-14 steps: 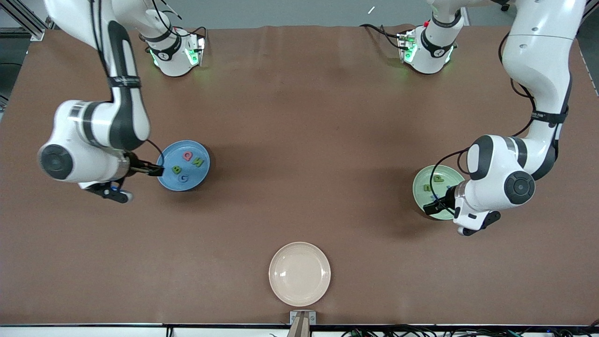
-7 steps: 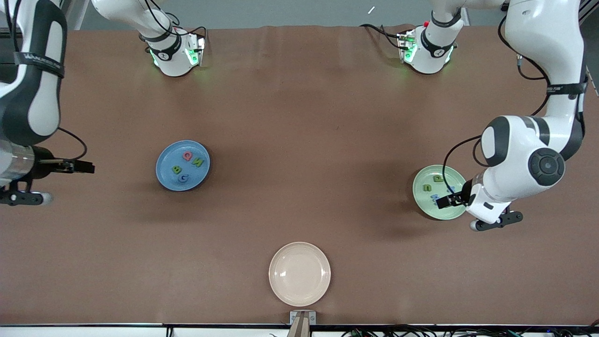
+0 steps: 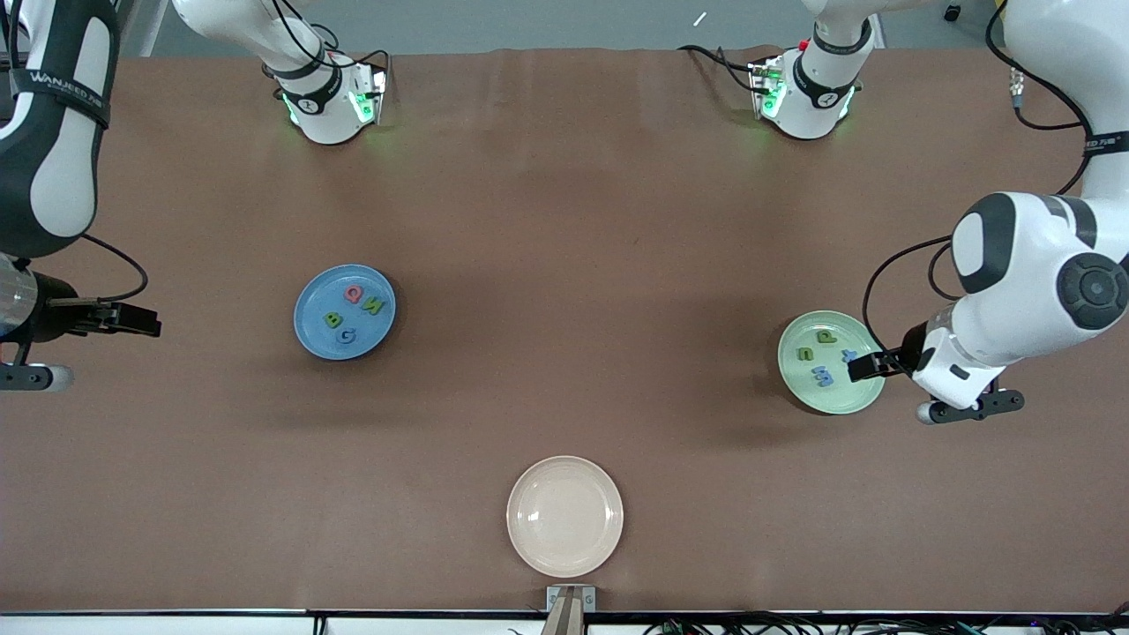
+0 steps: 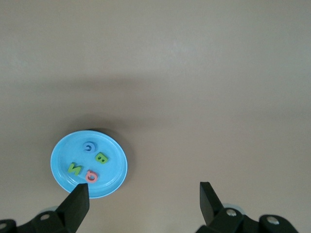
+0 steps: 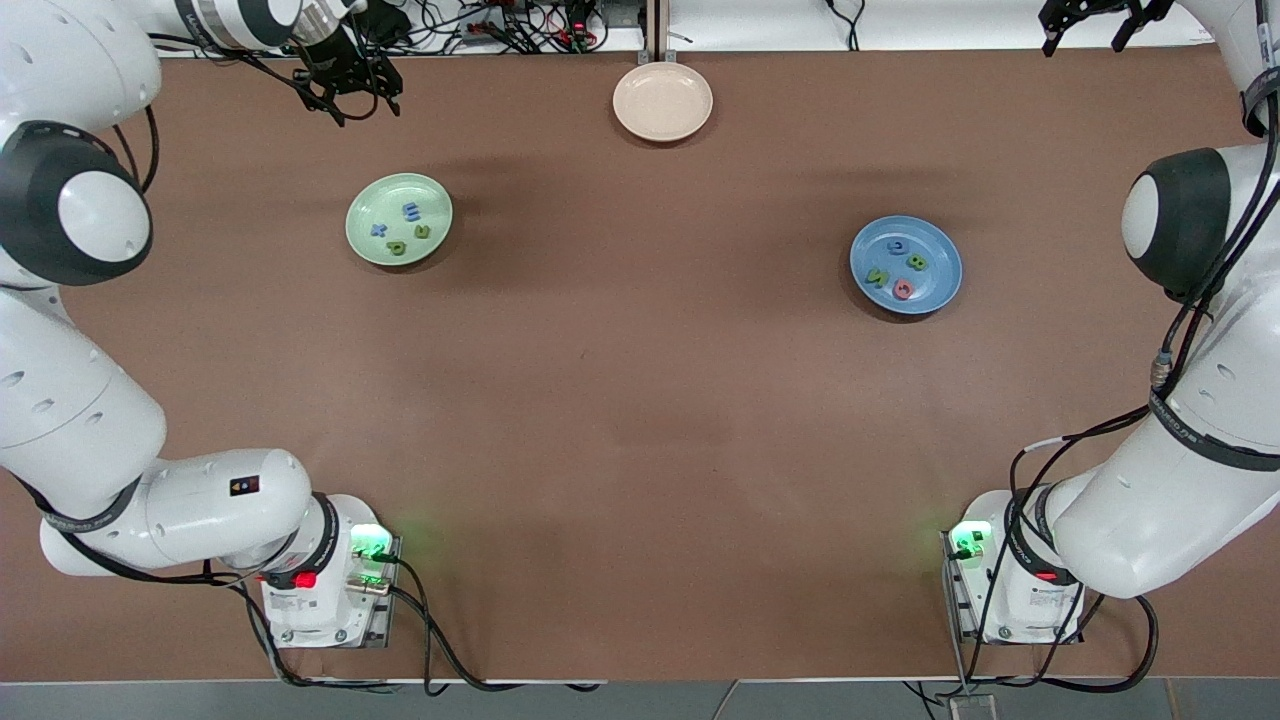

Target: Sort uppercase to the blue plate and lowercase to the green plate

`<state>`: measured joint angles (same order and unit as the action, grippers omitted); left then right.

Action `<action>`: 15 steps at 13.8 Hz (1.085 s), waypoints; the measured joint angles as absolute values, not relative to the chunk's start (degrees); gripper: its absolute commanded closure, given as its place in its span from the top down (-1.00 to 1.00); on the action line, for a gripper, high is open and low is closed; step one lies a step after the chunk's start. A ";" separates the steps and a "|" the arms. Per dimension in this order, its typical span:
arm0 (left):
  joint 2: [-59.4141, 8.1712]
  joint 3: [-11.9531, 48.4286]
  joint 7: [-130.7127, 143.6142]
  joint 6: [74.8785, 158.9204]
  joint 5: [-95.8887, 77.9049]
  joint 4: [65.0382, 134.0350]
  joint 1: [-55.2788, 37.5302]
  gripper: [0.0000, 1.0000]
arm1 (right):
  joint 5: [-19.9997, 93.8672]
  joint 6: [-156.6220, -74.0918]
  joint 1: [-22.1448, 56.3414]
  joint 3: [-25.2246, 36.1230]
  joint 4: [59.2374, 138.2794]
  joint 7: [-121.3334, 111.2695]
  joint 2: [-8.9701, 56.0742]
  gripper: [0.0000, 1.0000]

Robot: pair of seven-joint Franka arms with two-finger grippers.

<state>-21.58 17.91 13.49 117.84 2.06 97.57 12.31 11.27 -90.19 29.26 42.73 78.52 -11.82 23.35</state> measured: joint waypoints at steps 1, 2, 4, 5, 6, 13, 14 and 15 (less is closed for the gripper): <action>-21.09 17.98 11.20 117.73 1.16 97.58 12.84 0.99 | 11.27 -90.19 29.27 42.72 77.81 -11.82 23.35 1.00; -20.63 17.34 9.47 117.42 -0.01 97.62 12.65 0.99 | 11.27 -90.19 29.33 42.66 77.39 -11.81 23.36 1.00; -20.06 15.85 8.53 116.97 -0.62 97.69 11.62 0.99 | 11.26 -90.07 29.47 42.48 77.23 -11.82 23.41 1.00; -19.83 15.62 8.53 116.95 -0.65 97.70 11.34 0.99 | 11.19 -90.08 29.66 42.36 77.22 -11.86 23.51 1.00; -19.46 15.62 8.56 116.80 -0.66 97.69 11.27 0.99 | 10.97 -90.10 30.07 42.29 77.20 -11.86 23.63 1.00; -8.09 15.29 8.51 106.21 -0.67 97.47 12.97 0.99 | 10.61 -85.77 31.97 41.56 76.84 -5.68 23.68 1.00; -5.54 15.28 8.45 104.40 -0.67 97.50 13.50 0.99 | 10.58 -85.51 30.19 39.37 76.69 -5.48 23.39 1.00; -3.48 15.25 8.42 103.04 -0.68 97.51 13.78 0.99 | 10.42 -85.44 26.84 35.38 76.54 -5.36 22.79 1.00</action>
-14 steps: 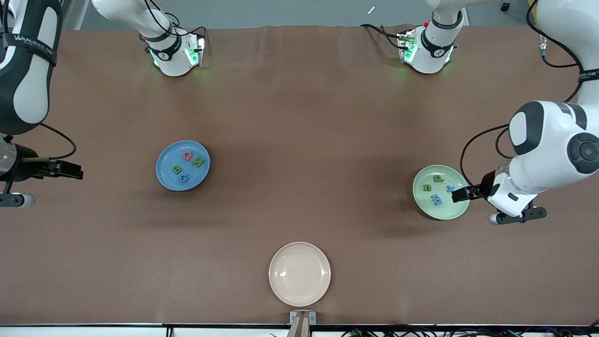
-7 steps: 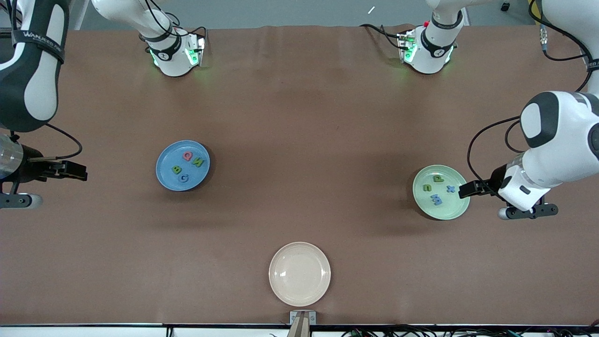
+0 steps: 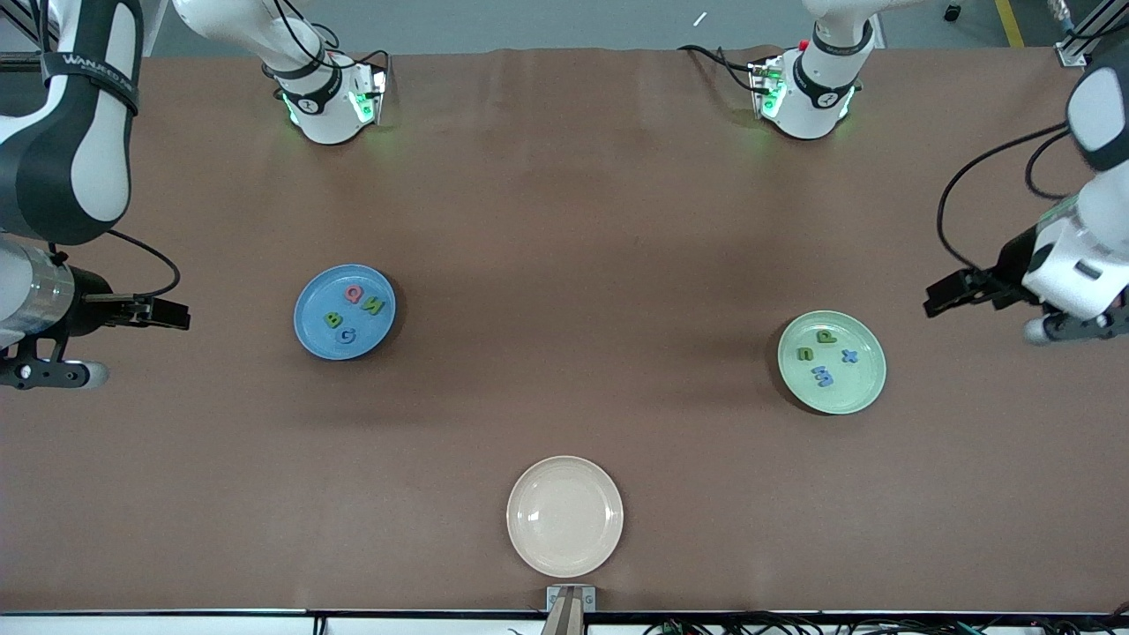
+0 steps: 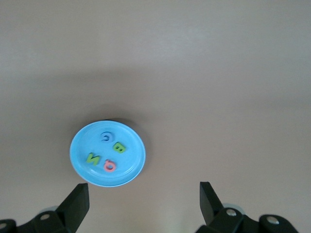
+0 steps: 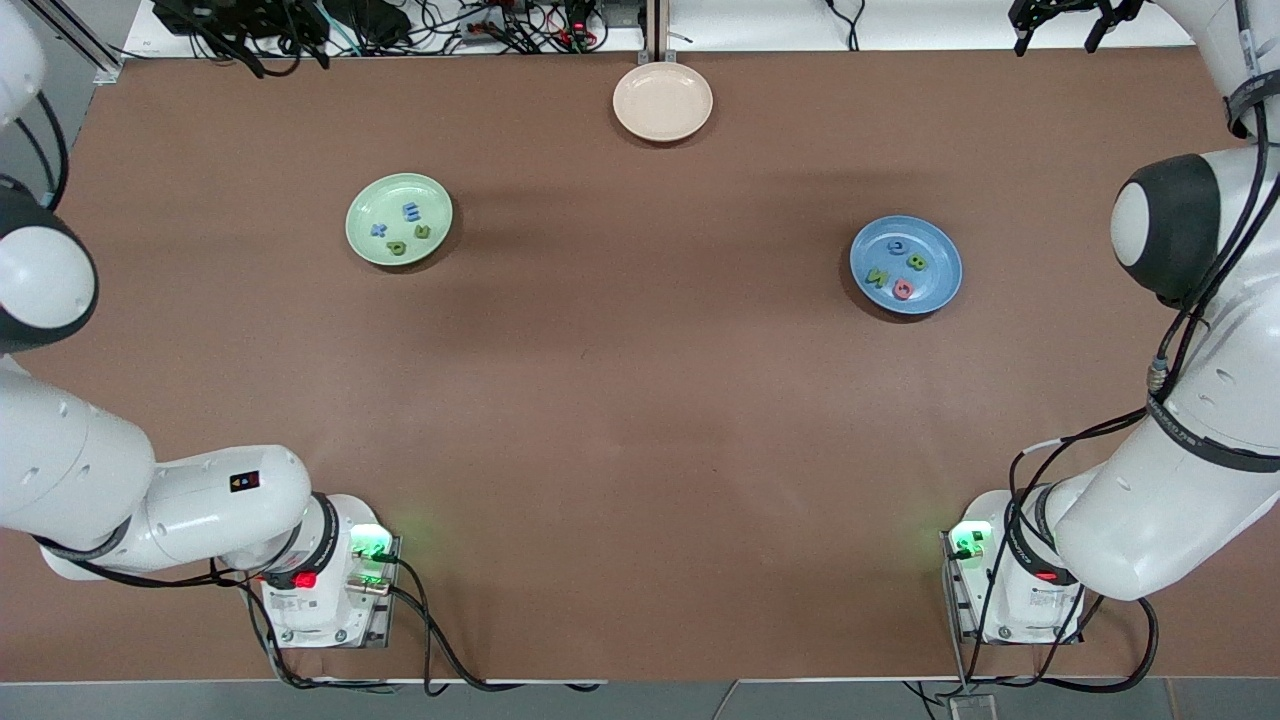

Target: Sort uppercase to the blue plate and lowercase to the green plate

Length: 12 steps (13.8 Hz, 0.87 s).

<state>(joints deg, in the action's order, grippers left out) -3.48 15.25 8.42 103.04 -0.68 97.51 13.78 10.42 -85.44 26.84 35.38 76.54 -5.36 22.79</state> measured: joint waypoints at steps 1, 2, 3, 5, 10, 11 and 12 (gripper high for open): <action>-1.63 15.21 8.34 101.86 -0.69 97.50 13.85 0.99 | 9.98 -85.42 22.50 30.56 76.21 -5.27 22.05 1.00; -0.06 15.15 7.83 100.85 -0.71 97.49 13.86 0.99 | 9.32 -85.36 18.37 26.28 75.99 -5.27 21.09 1.00; 1.11 14.97 6.70 99.91 -0.74 97.47 13.87 0.99 | 8.18 -85.22 14.95 22.72 75.90 -5.30 19.90 1.00; 2.32 14.34 4.12 97.65 -0.82 96.99 14.33 0.99 | 5.23 -83.41 9.59 16.14 76.02 -5.29 16.81 1.00; 2.56 8.90 0.90 92.04 -1.44 92.10 10.07 0.99 | 2.51 -81.50 -0.62 4.37 82.39 -5.17 7.14 1.00; 2.59 4.88 0.90 90.69 -1.46 91.10 5.63 0.99 | 1.87 -81.51 -2.37 2.24 84.11 -5.17 5.30 1.00; 2.60 1.06 0.90 89.19 -1.46 90.14 1.51 0.99 | 1.35 -81.59 -3.68 0.49 85.81 -5.17 3.64 1.00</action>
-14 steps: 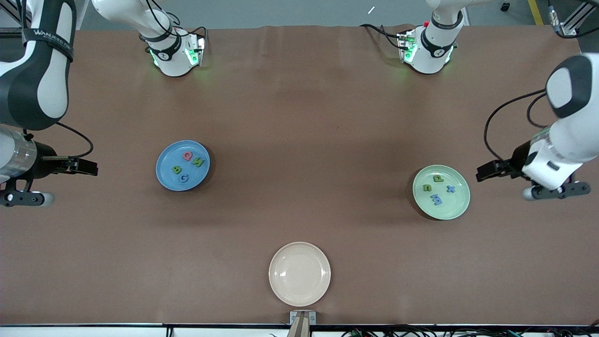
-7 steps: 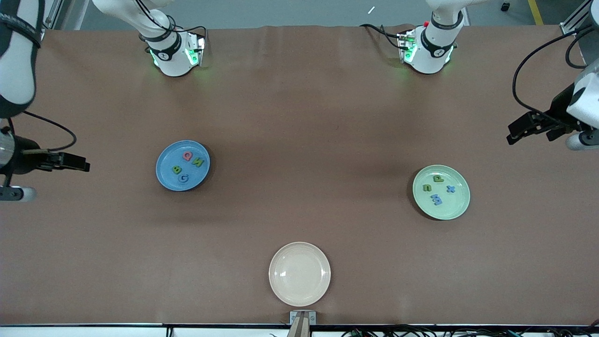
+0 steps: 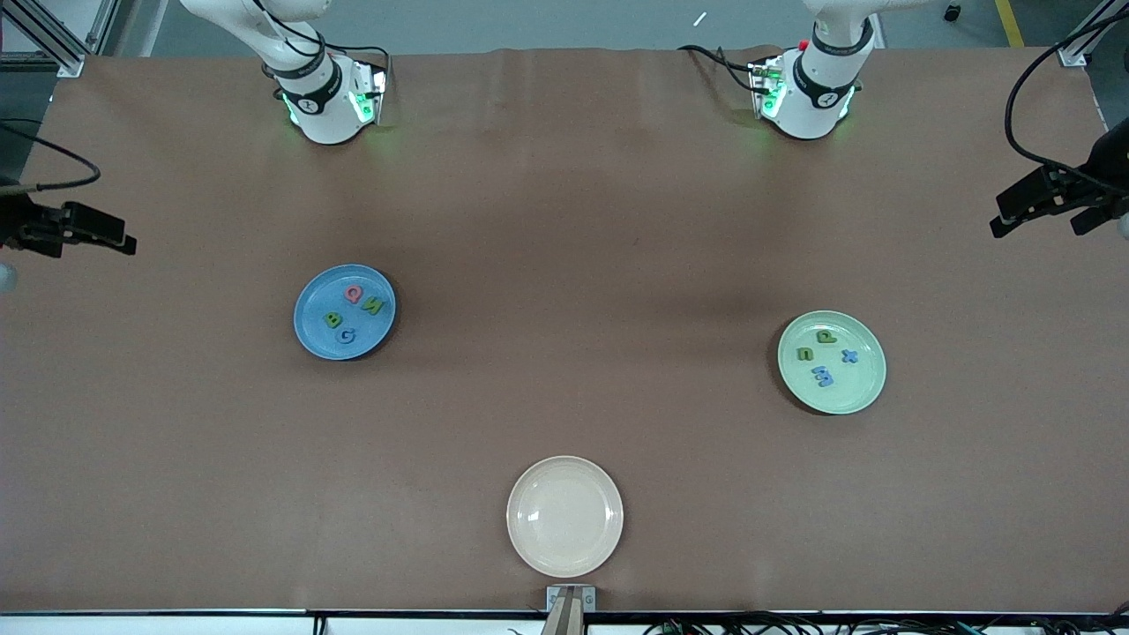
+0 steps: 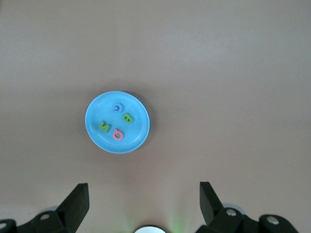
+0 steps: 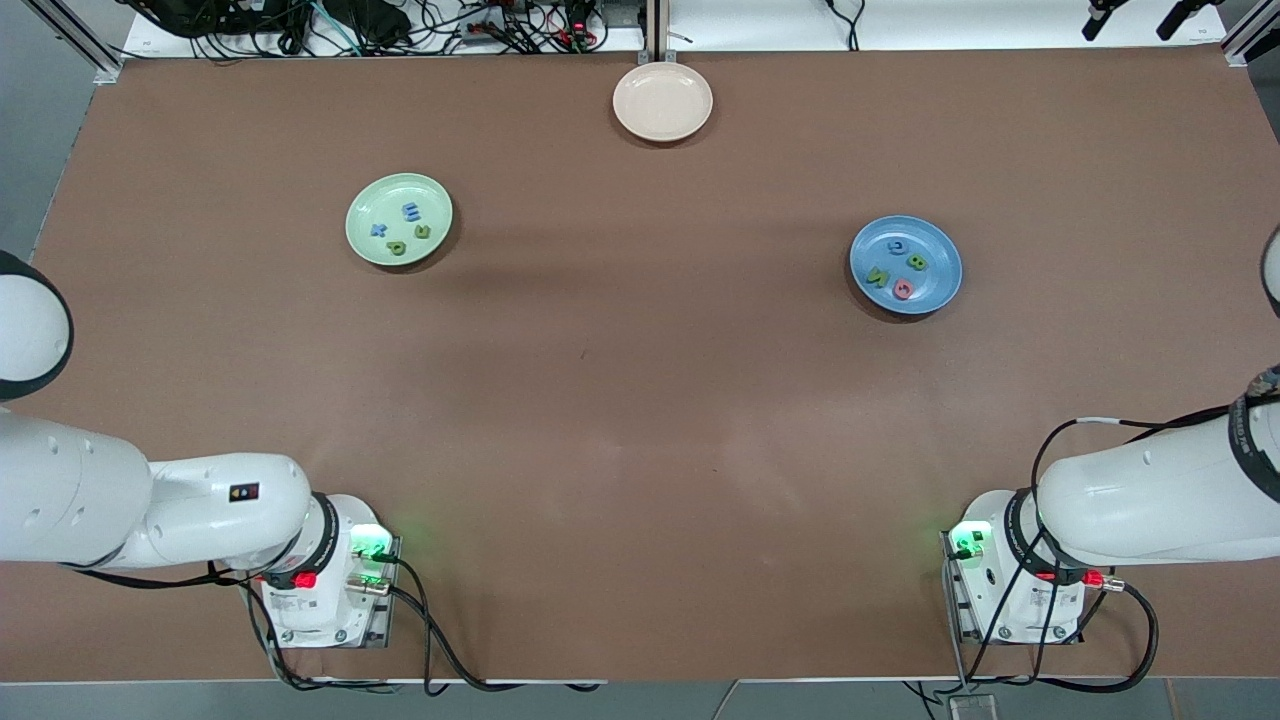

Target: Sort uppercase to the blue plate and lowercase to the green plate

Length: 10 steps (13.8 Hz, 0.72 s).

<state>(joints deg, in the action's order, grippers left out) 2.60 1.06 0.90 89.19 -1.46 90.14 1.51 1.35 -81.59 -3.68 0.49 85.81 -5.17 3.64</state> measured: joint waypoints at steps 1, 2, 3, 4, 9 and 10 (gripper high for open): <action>2.62 -1.41 0.90 87.63 -1.47 89.40 -1.05 0.99 | 1.04 -81.81 -4.26 -0.47 87.26 -5.16 2.31 1.00; 2.63 -2.41 0.90 86.49 -1.46 88.95 -2.01 0.99 | 0.94 -82.05 -4.39 -0.90 88.25 -5.13 1.41 1.00; 2.63 -2.74 0.90 85.92 -1.46 88.77 -2.26 0.99 | 0.89 -82.26 -4.41 -1.09 88.85 -5.11 0.84 1.00; 2.63 -2.86 0.90 85.60 -1.46 88.76 -2.38 0.99 | 0.88 -82.45 -4.41 -1.14 89.26 -5.11 0.50 1.00; 2.62 -3.16 0.90 85.15 -1.46 88.88 -2.95 1.00 | 0.85 -82.68 -2.75 1.16 89.58 -6.11 0.16 1.00; 2.62 -3.19 0.90 85.14 -1.46 88.91 -2.95 1.00 | 0.77 -82.68 -2.09 1.94 89.51 -6.14 0.09 1.00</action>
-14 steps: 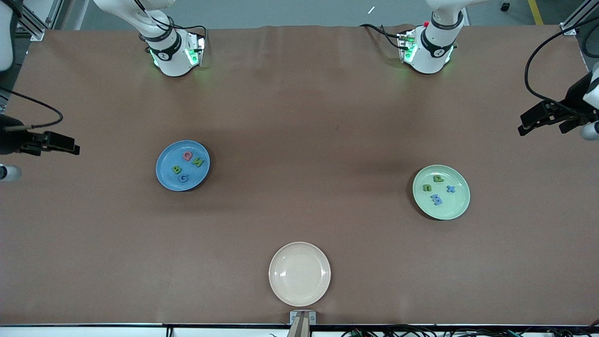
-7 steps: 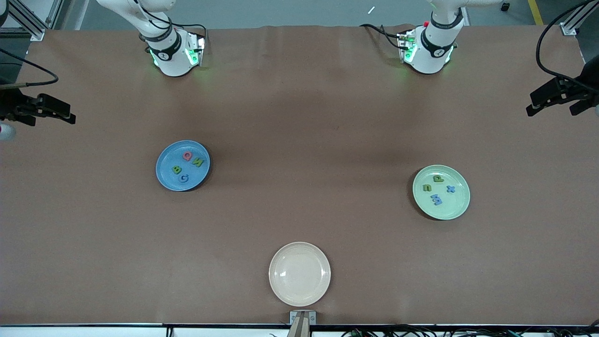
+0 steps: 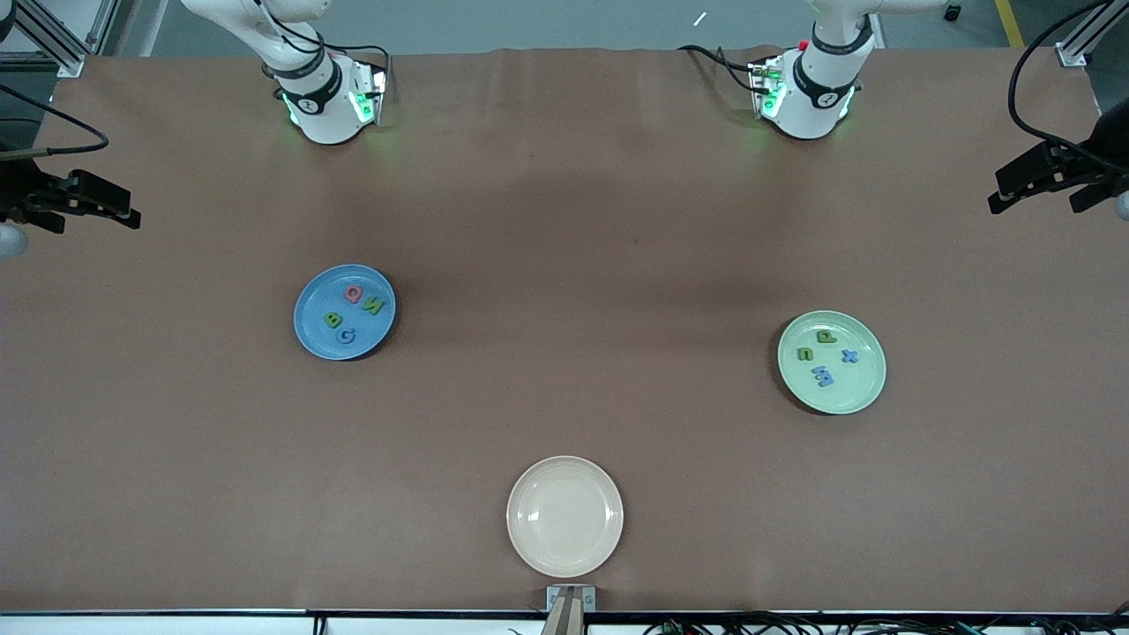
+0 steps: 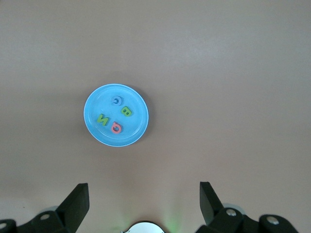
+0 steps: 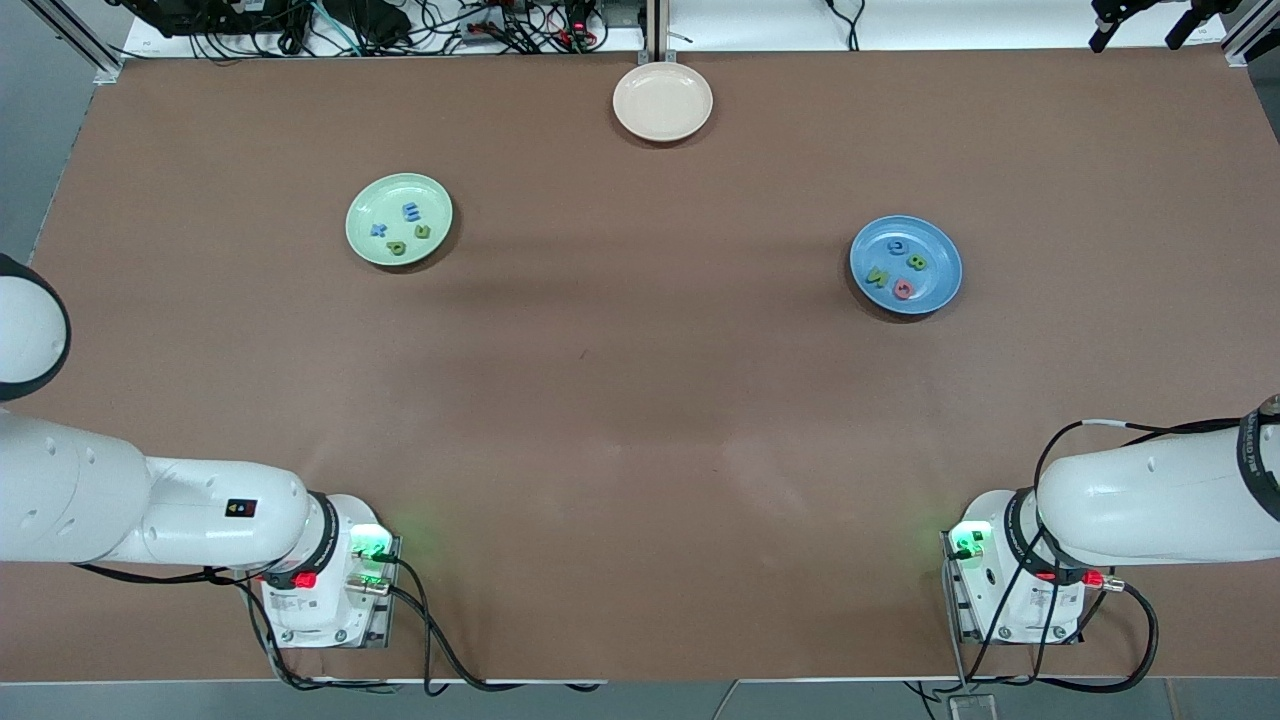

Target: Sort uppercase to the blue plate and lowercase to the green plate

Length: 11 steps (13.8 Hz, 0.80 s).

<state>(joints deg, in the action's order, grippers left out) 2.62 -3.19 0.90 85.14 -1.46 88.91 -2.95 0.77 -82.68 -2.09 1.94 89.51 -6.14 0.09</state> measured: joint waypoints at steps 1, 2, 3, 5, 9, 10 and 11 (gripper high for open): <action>2.61 -3.24 0.90 85.14 -1.46 88.95 -2.92 1.00 | 0.42 -82.44 -1.43 2.42 89.37 -6.14 0.04 1.00; 2.59 -3.28 0.90 85.14 -1.46 88.97 -2.86 1.00 | -0.19 -81.78 -0.72 2.60 89.28 -6.14 -0.01 1.00; 2.57 -3.34 0.90 85.14 -1.46 89.00 -2.82 1.00 | -0.44 -81.39 -0.14 2.71 89.25 -6.14 -0.03 1.00; 2.48 -3.38 0.90 85.14 -1.46 89.03 -2.81 1.00 | -0.49 -81.59 0.24 2.77 89.28 -6.14 -0.04 1.00; 2.13 -3.38 0.90 85.17 -1.46 89.04 -2.81 1.00 | -0.49 -81.55 0.24 3.99 89.65 -6.25 -0.48 1.00; 2.05 -3.38 0.90 85.21 -1.46 89.04 -2.81 1.00 | -0.49 -81.51 0.24 4.20 89.84 -6.30 -1.00 1.00; 2.02 -3.38 0.90 85.34 -1.46 89.03 -2.81 1.00 | -0.49 -81.47 0.24 4.28 90.25 -6.32 -1.80 1.00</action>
<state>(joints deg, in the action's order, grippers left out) 2.02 -3.38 0.90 85.34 -1.46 89.03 -2.81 -0.49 -81.47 0.24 4.28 90.25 -6.32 -1.80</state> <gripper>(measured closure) 0.000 0.000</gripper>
